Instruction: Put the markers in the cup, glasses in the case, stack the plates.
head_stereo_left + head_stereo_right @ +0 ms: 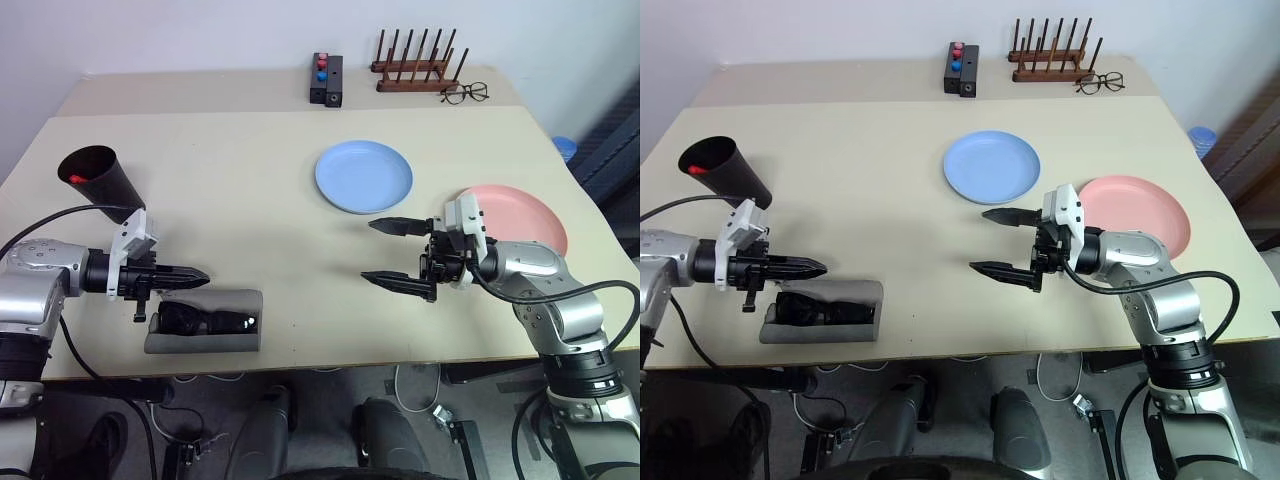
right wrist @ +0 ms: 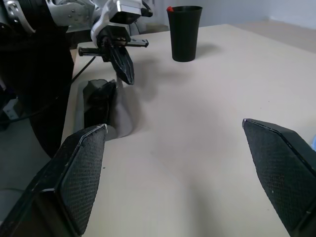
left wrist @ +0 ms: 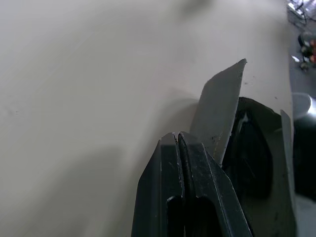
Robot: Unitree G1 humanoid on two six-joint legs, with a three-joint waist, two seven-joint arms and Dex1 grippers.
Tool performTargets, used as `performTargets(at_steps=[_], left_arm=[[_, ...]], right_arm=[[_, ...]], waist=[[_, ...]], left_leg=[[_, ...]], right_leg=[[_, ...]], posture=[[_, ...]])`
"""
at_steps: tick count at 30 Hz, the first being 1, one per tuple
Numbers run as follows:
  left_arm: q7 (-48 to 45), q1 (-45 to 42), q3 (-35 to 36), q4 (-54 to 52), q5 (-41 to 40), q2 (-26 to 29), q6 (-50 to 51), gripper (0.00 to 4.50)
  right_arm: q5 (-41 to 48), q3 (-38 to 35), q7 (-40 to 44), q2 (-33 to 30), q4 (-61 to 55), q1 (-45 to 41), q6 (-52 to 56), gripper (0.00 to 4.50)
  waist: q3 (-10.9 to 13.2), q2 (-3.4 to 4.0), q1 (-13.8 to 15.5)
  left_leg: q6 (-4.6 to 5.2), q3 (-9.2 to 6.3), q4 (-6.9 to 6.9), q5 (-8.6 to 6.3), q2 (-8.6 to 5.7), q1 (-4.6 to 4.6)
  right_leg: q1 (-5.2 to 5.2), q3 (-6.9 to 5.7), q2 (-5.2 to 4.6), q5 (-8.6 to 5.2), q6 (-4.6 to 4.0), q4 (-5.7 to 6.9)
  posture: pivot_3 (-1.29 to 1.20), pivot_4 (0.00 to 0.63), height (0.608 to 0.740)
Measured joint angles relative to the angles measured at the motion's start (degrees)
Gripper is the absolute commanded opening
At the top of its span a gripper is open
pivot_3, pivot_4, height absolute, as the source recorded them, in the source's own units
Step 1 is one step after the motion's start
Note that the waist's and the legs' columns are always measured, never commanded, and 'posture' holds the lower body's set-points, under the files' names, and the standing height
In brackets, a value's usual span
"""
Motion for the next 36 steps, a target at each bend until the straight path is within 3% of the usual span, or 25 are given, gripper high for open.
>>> performTargets(at_steps=[25, 36], left_arm=[[-1.01, 14.89, 4.46, -15.06, -6.20, 8.39, 6.38, 0.03], [0.59, 9.14, 4.86, -13.15, -10.10, 6.82, 9.34, 0.03]], right_arm=[[-2.33, 1.54, -0.98, 0.97, 4.16, -0.89, -3.06, 4.50], [-4.00, 1.68, -1.57, 1.28, 6.76, -2.07, -4.58, 4.50]], waist=[[0.01, 0.02, -0.02], [0.01, 0.02, 0.03]], left_leg=[[-0.11, 0.02, -0.16, -0.07, 0.00, 0.00], [-0.05, 0.02, -0.21, -0.02, -0.01, 0.01]], right_leg=[[-0.07, 0.03, -0.05, -0.08, -0.15, -0.08], [-0.08, -0.01, -0.03, -0.07, -0.14, -0.08]], posture=[[0.00, 0.150, 0.735], [0.00, 0.150, 0.735]])
